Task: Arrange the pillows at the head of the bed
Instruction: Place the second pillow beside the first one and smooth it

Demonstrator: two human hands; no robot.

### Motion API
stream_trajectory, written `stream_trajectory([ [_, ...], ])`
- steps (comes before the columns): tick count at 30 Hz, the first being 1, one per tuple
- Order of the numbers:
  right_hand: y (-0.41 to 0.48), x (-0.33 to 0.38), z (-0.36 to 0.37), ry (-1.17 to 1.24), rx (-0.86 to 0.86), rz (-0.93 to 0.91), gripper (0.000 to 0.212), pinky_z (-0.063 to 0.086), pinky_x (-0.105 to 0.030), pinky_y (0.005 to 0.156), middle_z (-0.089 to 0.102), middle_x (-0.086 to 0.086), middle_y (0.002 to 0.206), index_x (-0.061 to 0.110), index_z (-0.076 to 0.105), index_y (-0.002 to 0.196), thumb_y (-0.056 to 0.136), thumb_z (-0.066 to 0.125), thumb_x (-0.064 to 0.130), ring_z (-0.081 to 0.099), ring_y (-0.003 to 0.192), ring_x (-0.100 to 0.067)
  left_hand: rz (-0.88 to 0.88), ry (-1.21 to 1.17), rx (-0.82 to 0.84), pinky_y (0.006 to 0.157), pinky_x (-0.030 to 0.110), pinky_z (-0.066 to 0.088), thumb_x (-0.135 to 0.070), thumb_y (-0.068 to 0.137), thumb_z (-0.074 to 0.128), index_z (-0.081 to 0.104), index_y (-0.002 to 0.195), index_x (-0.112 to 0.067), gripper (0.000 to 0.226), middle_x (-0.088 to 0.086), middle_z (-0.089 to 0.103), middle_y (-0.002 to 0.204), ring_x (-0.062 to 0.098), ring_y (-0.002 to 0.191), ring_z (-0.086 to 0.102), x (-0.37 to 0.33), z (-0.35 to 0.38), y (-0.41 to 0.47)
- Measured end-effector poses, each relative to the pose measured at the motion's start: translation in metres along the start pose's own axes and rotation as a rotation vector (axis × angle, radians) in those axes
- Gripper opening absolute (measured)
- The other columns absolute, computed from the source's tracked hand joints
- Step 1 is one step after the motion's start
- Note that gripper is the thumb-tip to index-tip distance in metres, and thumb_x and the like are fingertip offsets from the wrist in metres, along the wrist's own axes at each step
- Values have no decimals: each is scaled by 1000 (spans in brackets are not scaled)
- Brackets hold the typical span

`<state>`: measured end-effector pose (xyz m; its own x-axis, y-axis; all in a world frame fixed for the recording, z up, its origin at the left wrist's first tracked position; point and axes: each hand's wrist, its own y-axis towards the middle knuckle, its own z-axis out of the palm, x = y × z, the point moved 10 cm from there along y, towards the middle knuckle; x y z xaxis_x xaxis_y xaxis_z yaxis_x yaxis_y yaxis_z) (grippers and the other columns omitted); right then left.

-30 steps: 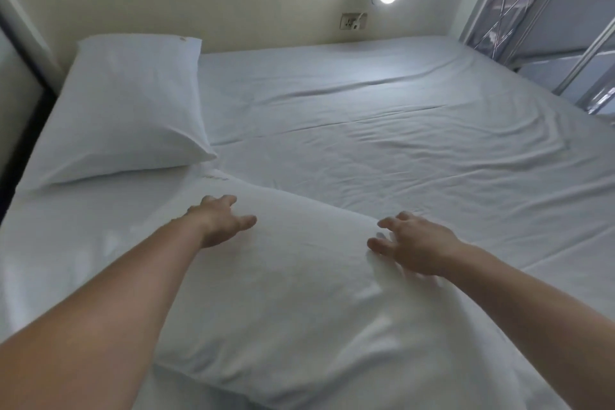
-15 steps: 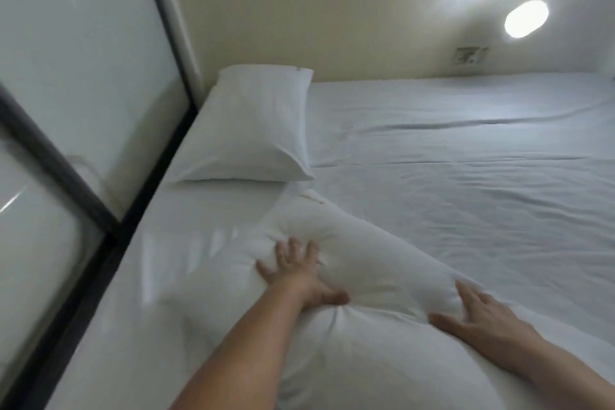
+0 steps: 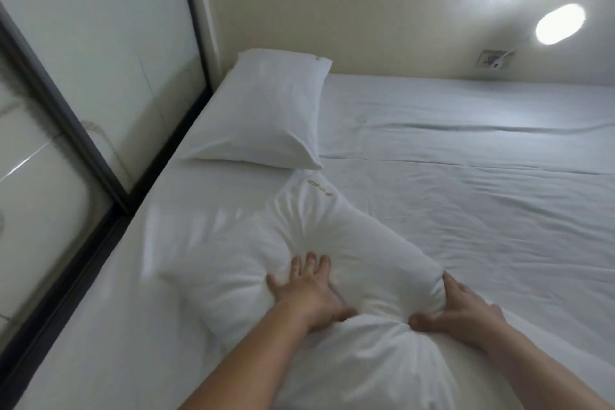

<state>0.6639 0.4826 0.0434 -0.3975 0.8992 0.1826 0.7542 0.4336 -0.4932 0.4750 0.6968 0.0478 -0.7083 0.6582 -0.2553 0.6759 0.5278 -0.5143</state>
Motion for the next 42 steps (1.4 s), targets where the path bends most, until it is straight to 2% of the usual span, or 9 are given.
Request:
stream_trajectory([
  [3, 3, 0, -4, -18, -52, 39, 120, 41, -42, 93, 56, 4, 130, 39, 36, 134, 29, 55, 94, 51, 122, -21, 77, 85, 114, 108, 70, 17, -70, 44, 76, -10, 151, -31, 143, -6, -10, 162, 19, 149, -5, 5, 14, -24],
  [6, -4, 12, -14, -41, -130, -2, 91, 47, -35, 76, 68, 6, 106, 32, 52, 101, 34, 51, 94, 63, 99, -19, 137, 224, -99, 96, 47, 47, -25, 64, 80, 32, 139, -14, 89, 8, 38, 142, 28, 129, 42, 0, 10, -47],
  [8, -13, 23, -26, -13, -194, -65, 80, 48, -34, 70, 70, 8, 95, 31, 58, 90, 38, 52, 92, 65, 90, -17, 208, 311, -267, 67, 31, 58, -16, 58, 83, 67, 100, -10, 46, 11, 67, 100, 23, 89, 68, -4, 8, -57],
  [11, -36, 42, -60, 12, -270, -161, 67, 47, -33, 66, 68, 12, 83, 33, 60, 80, 46, 50, 90, 64, 83, -14, 259, 431, -389, 32, 19, 43, -29, 25, 91, 66, 45, -8, 38, 3, 62, 45, 14, 37, 62, 0, -7, -71],
  [18, -85, 106, -142, 223, -358, -248, 53, 51, -38, 78, 73, -1, 93, 27, 70, 94, 71, 57, 73, 66, 91, -25, 260, 408, -570, 76, 35, 51, -17, 80, 52, 70, 99, -9, 27, 14, 71, 106, 36, 98, 66, 38, -142, -79],
  [24, -92, 176, -95, 559, -159, -179, 63, 49, -31, 64, 69, -8, 77, 10, 65, 83, 72, 60, 72, 67, 72, -26, 17, 258, -763, 70, 33, 46, -9, 77, 49, 67, 84, -18, 21, 6, 69, 98, 31, 90, 63, 124, -260, -82],
  [28, -73, 196, -8, 445, 167, -101, 62, 41, -23, 50, 74, -9, 70, 5, 65, 93, 87, 46, 64, 64, 54, -22, -285, -27, -578, 86, 41, 44, -43, 85, 46, 56, 117, -22, 39, 6, 60, 119, 31, 108, 56, 209, -194, -72],
  [36, -51, 226, 87, 591, 462, 16, 70, 49, -37, 69, 58, -12, 112, 16, 48, 111, 76, 47, 78, 62, 87, -27, -717, -497, -303, 109, 63, 13, -102, 25, 39, 12, 150, -22, 150, 12, 32, 153, 33, 141, 25, 314, -71, -108],
  [42, -37, 263, 98, 865, 182, -18, 68, 49, -45, 90, 60, -13, 115, 5, 52, 124, 78, 70, 51, 59, 101, -33, -675, -755, -307, 98, 44, 41, -95, 21, 58, 26, 145, -17, 150, 10, 45, 145, 35, 127, 47, 339, -52, -104],
])
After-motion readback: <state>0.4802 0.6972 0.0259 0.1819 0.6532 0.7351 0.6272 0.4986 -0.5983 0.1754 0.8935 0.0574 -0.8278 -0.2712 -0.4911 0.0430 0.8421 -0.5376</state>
